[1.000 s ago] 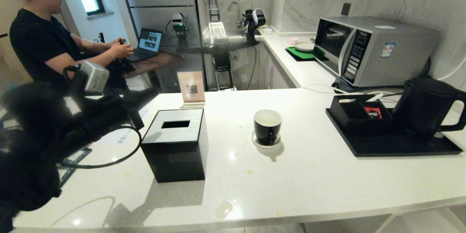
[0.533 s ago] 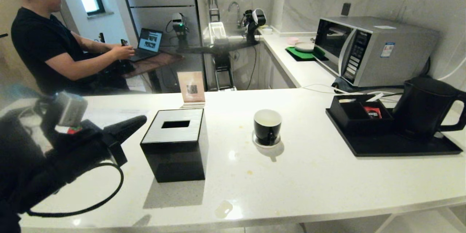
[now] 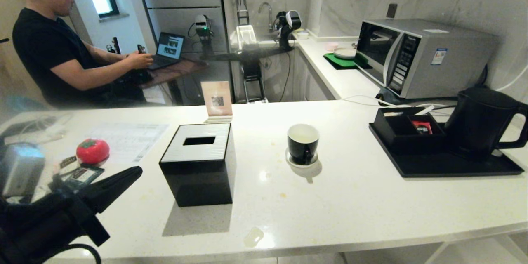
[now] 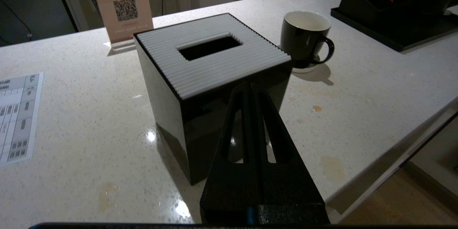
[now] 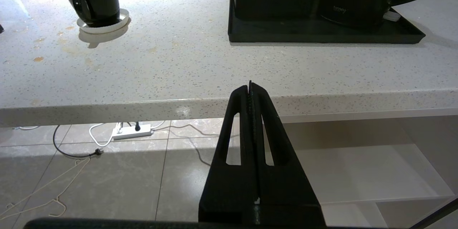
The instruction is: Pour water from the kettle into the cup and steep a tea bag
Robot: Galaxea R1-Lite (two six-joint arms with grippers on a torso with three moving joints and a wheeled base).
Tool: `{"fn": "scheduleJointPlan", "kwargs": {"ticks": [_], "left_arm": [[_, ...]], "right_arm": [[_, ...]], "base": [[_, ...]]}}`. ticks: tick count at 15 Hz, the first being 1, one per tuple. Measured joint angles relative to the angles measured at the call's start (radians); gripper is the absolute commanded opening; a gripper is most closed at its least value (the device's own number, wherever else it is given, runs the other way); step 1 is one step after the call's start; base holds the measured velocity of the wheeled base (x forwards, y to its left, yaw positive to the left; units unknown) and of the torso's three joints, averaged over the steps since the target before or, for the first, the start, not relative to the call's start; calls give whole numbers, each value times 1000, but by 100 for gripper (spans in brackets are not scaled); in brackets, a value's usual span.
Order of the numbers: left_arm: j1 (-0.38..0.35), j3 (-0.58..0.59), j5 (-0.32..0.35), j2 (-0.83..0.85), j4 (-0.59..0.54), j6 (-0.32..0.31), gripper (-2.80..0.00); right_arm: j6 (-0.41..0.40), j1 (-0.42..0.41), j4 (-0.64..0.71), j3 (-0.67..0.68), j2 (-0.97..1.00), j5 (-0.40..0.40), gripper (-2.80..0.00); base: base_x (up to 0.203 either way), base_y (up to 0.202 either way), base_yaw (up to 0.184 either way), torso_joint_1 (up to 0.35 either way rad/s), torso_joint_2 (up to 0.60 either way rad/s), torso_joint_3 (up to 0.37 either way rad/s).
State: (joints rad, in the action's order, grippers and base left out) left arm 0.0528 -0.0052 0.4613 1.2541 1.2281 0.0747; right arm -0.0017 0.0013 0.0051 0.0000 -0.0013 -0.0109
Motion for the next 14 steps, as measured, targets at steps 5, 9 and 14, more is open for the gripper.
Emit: {"fn": "scheduleJointPlan", "kwargs": {"ticks": [5,9,14], "left_arm": [[-1,5,-69,-273,-300,9,-280],[0,5,-176,-495,-561,11,-280],[1,-15,-299,-813,-919,10,-280]], "right_arm": [[0,0,0,0,0,0,-280],[0,0,-1,0,0,0,-280],[0,0,0,0,0,0,-280]], "base": [[0,0,0,0,0,0],[0,0,0,0,0,0],[0,0,0,0,0,0]]}}
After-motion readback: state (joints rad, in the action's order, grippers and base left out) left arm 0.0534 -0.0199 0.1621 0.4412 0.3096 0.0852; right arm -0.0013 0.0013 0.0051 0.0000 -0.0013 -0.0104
